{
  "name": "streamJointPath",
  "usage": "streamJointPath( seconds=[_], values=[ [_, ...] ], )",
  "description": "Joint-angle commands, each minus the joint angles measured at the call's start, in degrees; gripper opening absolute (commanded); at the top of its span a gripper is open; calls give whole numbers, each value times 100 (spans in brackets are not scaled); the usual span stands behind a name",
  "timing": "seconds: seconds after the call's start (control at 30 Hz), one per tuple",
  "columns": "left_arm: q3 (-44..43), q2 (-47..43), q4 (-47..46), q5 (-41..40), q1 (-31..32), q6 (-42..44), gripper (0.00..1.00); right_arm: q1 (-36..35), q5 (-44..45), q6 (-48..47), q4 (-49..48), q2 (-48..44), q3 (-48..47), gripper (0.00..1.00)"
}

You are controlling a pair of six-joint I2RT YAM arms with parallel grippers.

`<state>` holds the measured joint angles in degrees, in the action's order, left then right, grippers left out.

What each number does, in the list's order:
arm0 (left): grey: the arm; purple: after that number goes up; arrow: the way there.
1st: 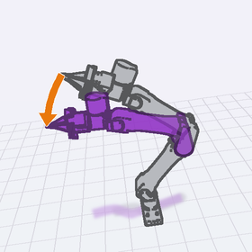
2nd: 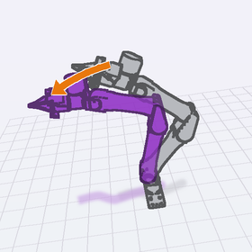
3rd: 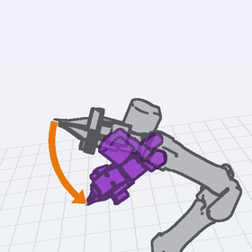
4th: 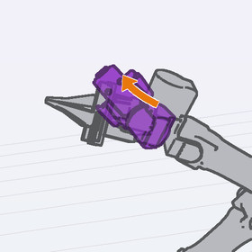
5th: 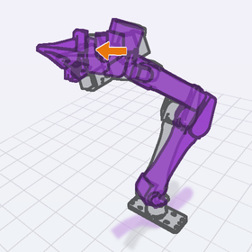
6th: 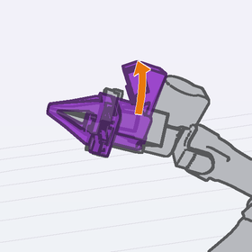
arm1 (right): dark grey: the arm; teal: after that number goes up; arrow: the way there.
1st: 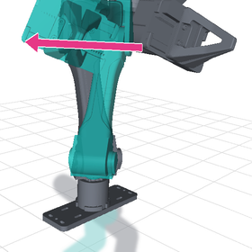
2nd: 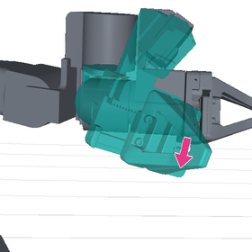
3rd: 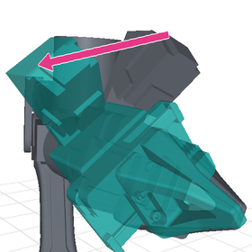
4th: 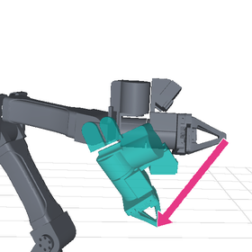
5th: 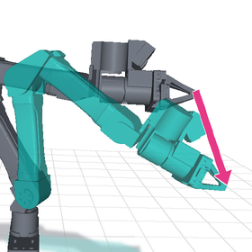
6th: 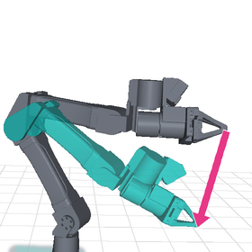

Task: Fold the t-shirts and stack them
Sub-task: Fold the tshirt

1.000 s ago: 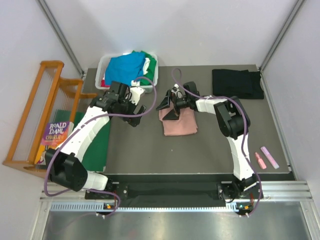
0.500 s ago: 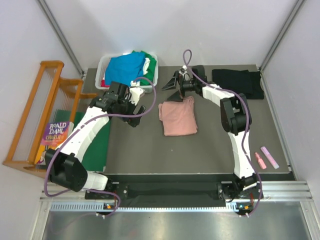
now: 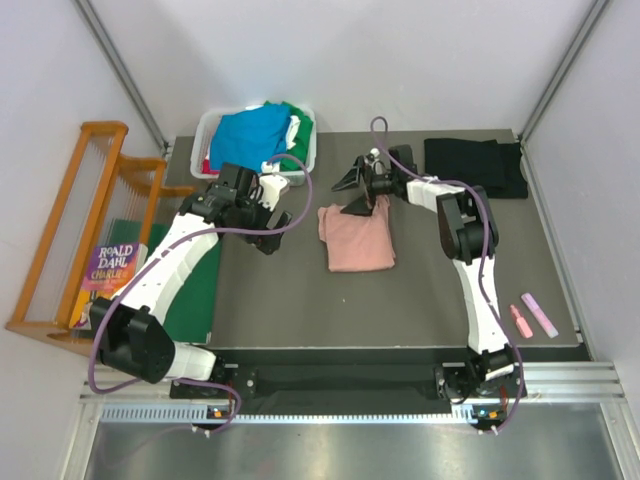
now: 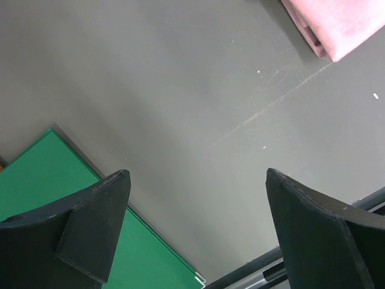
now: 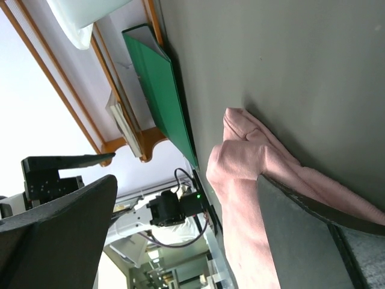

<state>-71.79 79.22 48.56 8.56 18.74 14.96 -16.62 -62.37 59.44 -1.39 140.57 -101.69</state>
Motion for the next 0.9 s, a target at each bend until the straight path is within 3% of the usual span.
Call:
streamJointPath(
  seconds=[0.0, 0.1, 0.17, 0.47, 0.87],
  values=[
    [-98, -135, -4, 120, -29, -37, 99, 431, -30, -389, 227, -697, 245, 100],
    [-72, -153, -13, 129, -29, -37, 99, 598, 338, -861, 812, -1233, 615, 100],
    [-37, -170, -13, 146, -29, -46, 99, 773, 985, -1959, 2004, -1523, 519, 100],
    [-11, -179, 14, 120, -29, -11, 99, 1879, 1016, -1866, 1299, -2183, 1590, 100],
    [-11, -188, 75, 146, -29, -20, 99, 1996, 1447, -2463, 1844, -1480, 1476, 100]
  ],
)
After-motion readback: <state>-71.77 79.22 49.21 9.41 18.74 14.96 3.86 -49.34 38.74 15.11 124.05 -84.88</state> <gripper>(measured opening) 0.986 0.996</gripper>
